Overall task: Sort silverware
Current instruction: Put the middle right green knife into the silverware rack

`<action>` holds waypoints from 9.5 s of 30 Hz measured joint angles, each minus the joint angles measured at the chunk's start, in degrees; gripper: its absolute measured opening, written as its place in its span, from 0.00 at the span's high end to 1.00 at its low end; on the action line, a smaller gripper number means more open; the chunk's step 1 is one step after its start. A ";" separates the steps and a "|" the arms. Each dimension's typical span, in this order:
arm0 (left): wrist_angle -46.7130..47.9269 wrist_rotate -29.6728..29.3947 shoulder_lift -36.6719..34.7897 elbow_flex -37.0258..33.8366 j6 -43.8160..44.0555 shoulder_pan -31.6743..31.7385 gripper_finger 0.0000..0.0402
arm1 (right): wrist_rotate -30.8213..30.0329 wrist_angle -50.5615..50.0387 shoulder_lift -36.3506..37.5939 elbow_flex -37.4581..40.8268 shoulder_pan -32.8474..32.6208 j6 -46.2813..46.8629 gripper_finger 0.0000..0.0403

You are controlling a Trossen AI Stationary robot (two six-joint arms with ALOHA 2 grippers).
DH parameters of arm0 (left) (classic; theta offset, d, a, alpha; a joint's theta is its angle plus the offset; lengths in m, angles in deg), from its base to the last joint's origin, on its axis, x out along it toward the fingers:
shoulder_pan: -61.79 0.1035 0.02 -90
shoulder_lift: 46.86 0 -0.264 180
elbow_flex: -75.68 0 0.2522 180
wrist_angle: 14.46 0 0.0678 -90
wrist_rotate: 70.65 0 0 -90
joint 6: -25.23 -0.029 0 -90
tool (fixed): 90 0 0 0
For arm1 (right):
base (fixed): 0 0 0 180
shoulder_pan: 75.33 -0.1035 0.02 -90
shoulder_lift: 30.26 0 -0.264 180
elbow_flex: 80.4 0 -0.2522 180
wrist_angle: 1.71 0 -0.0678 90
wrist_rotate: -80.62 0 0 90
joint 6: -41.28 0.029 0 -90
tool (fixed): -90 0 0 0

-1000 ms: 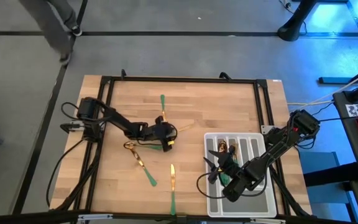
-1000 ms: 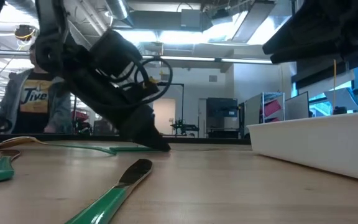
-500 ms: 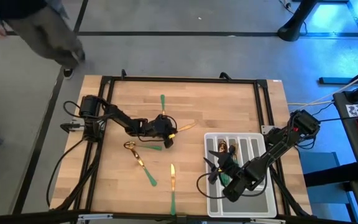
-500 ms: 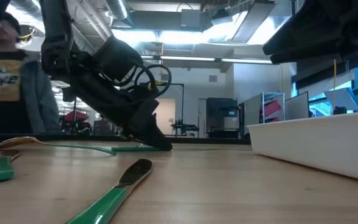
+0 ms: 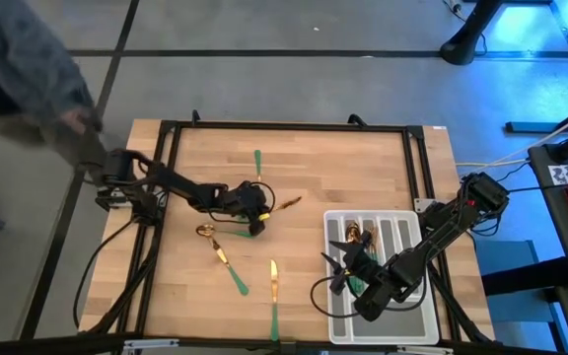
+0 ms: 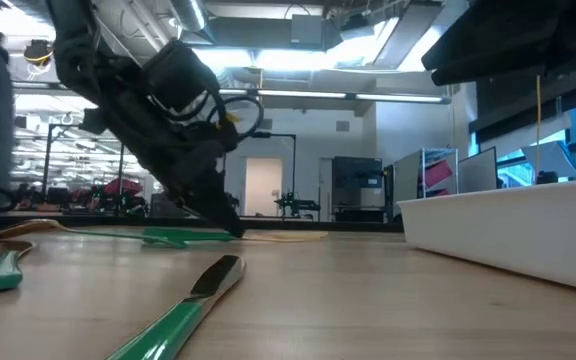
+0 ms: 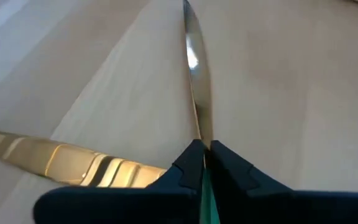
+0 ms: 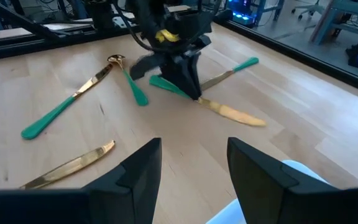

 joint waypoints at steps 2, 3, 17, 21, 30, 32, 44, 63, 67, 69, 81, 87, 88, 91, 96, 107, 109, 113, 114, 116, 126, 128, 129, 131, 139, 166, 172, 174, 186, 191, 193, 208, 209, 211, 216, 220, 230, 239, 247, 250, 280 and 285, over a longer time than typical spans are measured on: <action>0.88 -0.01 -1.33 -0.02 -0.33 -0.28 0.97 | -0.02 -0.06 0.00 0.00 0.00 0.00 0.55; 1.11 -0.07 -2.06 -0.06 -0.50 -0.55 0.98 | -0.01 -0.10 0.00 0.00 0.01 0.00 0.55; 5.73 -0.89 -4.53 0.22 -2.35 -2.53 0.95 | 0.43 -1.02 0.00 0.00 0.04 -0.35 0.55; 11.96 0.62 -4.66 0.35 -0.07 -1.24 0.78 | 0.41 -1.32 0.00 0.02 0.04 -0.35 0.55; 18.74 1.37 -3.76 0.79 0.64 -1.06 0.64 | 0.01 -1.32 0.00 0.02 0.04 -0.28 0.55; 19.06 1.51 -3.28 0.81 0.57 -1.04 0.70 | 0.02 -1.28 0.00 0.02 0.04 0.03 0.55; 19.18 0.13 -2.87 0.74 2.86 -1.29 0.94 | 5.71 1.59 0.00 0.07 1.97 0.39 0.55; 18.06 -4.66 -4.60 0.30 3.14 -8.18 0.98 | 48.47 19.24 -3.12 -0.27 30.27 -40.46 0.55; 17.83 -6.43 -4.60 0.31 2.39 -9.60 0.99 | 63.61 21.67 -6.64 -0.26 39.49 -45.35 0.53; 17.89 -7.75 -4.60 0.33 2.27 -10.32 1.00 | 70.43 22.27 -8.53 -0.26 43.79 -46.93 0.49; 17.79 -9.31 -4.60 0.37 0.41 -11.25 1.00 | 85.39 25.98 -11.90 -0.26 57.12 -54.85 0.34; 18.44 -16.44 -4.49 0.31 -8.35 -14.36 1.00 | 86.46 27.89 -15.23 -0.30 56.53 -59.74 0.34; 18.68 -17.66 -4.46 0.29 -9.74 -14.98 1.00 | 86.50 28.11 -16.12 -0.28 56.19 -59.79 0.34; 19.04 -20.04 -4.36 0.29 -12.37 -16.52 1.00 | 85.80 30.46 -17.90 -0.39 55.21 -60.05 0.36; 19.35 -25.24 -4.27 0.16 -13.21 -18.77 1.00 | 79.78 31.17 -19.07 -0.50 51.46 -63.98 0.42; 18.80 -31.58 -4.27 0.20 -12.28 -20.91 1.00 | 73.84 31.73 -21.50 -0.59 46.21 -63.33 0.54; 18.31 -31.64 -4.35 0.26 -12.34 -21.30 1.00 | 72.76 31.73 -21.53 -0.59 46.16 -61.74 0.56; 18.20 -31.63 -4.53 1.86 -12.31 -22.26 1.00 | 72.31 31.70 -21.53 -0.59 46.00 -61.21 0.65; 18.24 -30.86 -4.60 2.22 -12.21 -22.35 0.99 | 72.15 31.60 -21.53 -0.58 45.71 -61.19 0.67; 18.32 -28.10 -4.64 2.77 -11.34 -22.10 0.95 | 71.29 31.15 -21.53 -0.57 45.09 -61.20 0.73; 22.95 -20.39 -4.64 2.37 -1.45 -18.35 0.55 | 63.73 30.01 -21.46 -0.57 40.39 -64.30 0.90; 22.44 -17.43 -4.73 1.90 -0.47 -17.00 0.49 | 62.25 30.01 -21.46 -0.57 39.65 -65.47 0.93; 22.47 -16.19 -4.82 1.53 -0.36 -16.39 0.47 | 61.92 30.03 -21.46 -0.57 39.36 -65.64 0.94; 22.36 -14.95 -4.86 0.68 -0.20 -15.40 0.46 | 61.78 30.05 -21.46 -0.57 39.07 -65.75 0.97; 24.57 -5.13 -4.99 0.22 -2.55 -10.40 0.64 | 61.82 30.09 -21.46 -0.57 38.93 -65.77 0.99; 27.33 -20.59 -4.53 1.92 -7.76 -20.46 0.99 | 60.97 30.49 -11.97 -0.02 38.88 -50.34 0.57; 27.46 -23.50 -4.43 1.90 -8.08 -22.96 0.99 | 63.42 28.72 -13.51 -0.13 41.32 -42.90 0.47; 27.40 -24.33 -4.42 1.90 -8.84 -23.53 0.99 | 64.87 28.47 -14.53 -0.14 42.51 -42.39 0.45; 27.44 -40.79 -4.36 1.90 -9.78 -27.16 1.00 | 87.18 33.04 -20.62 -0.44 48.37 -35.26 0.47; 26.48 -40.32 -4.38 1.92 -8.62 -27.10 1.00 | 87.32 33.80 -20.82 -0.38 48.33 -35.00 0.49; 22.86 -38.36 -4.41 1.86 -8.13 -26.60 0.99 | 87.53 34.98 -20.91 -0.31 48.29 -34.68 0.50; 5.40 -18.50 5.02 3.70 -23.44 -17.33 0.80 | 87.33 35.49 -20.96 -0.28 48.09 -30.60 0.50; 4.75 -18.52 5.88 4.29 -24.38 -17.13 0.79 | 87.33 35.41 -20.96 -0.28 48.09 -30.53 0.50; 3.76 -19.09 7.56 5.60 -26.02 -16.88 0.77 | 87.33 35.36 -20.96 -0.28 48.09 -29.62 0.50; 3.39 -20.92 11.24 8.69 -30.51 -16.17 0.76 | 88.96 35.42 -20.99 -0.31 48.06 -27.93 0.50; 0.42 -20.16 13.65 9.65 -30.34 -14.75 0.76 | 91.01 35.69 -21.00 -0.31 48.00 -27.56 0.50; -3.34 -20.21 14.58 9.45 -29.53 -12.78 0.76 | 90.52 36.80 -20.98 -0.22 45.75 -24.91 0.50; -5.63 -22.97 14.95 9.40 -25.61 -13.47 0.76 | 90.17 36.61 -20.98 -0.22 45.40 -24.66 0.50; -8.75 -24.30 15.19 9.33 -25.29 -12.86 0.76 | 87.88 36.08 -20.96 -0.22 43.93 -28.22 0.50; -9.50 -25.52 15.25 9.44 -25.30 -12.59 0.76 | 86.70 35.46 -20.94 -0.22 43.43 -29.64 0.50; 34.87 -13.19 -12.34 7.78 -15.58 -17.65 0.76 | 78.29 32.40 -20.74 -0.27 41.90 -32.61 0.50; 25.15 -6.98 -7.48 4.65 -17.90 -16.15 0.80 | 79.80 35.16 -20.83 -0.05 42.35 -31.13 0.50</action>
